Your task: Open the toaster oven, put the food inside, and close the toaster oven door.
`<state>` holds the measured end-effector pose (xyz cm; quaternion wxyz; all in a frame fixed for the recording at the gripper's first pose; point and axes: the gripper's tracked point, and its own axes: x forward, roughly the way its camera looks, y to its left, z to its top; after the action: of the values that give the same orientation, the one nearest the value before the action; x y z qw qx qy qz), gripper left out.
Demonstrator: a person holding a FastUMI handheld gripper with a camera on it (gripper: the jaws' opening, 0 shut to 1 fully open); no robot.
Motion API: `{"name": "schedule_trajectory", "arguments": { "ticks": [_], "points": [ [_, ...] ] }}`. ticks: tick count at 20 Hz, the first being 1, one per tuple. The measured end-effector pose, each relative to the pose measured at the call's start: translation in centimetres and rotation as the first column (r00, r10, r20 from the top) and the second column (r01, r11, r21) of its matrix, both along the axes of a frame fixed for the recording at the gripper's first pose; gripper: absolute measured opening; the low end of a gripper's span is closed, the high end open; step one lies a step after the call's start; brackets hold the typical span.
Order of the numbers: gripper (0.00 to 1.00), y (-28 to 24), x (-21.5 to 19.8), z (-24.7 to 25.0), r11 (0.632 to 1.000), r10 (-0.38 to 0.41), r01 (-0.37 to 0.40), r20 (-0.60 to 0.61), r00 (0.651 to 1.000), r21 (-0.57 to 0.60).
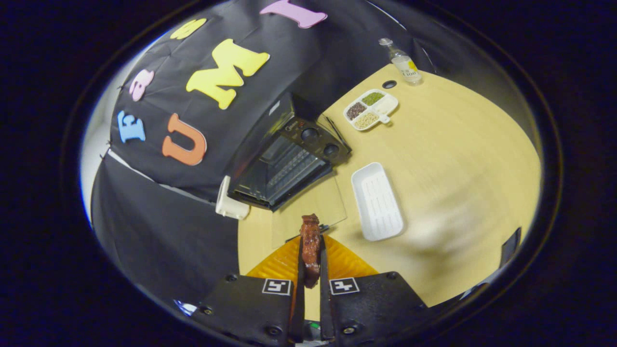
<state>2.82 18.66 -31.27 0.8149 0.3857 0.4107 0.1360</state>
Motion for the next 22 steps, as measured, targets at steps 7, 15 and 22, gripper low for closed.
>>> {"name": "schedule_trajectory", "arguments": {
  "ticks": [7,15,22],
  "points": [
    [0.16,10.1,5.6,0.1,0.99,-0.106,0.097,0.08,0.991,0.101],
    [0.16,16.0,17.0,-5.1,0.936,-0.302,0.28,0.078,0.95,0.215],
    [0.16,16.8,24.8,-7.9,0.878,-0.434,0.405,0.07,0.898,0.253]
  ]
}}
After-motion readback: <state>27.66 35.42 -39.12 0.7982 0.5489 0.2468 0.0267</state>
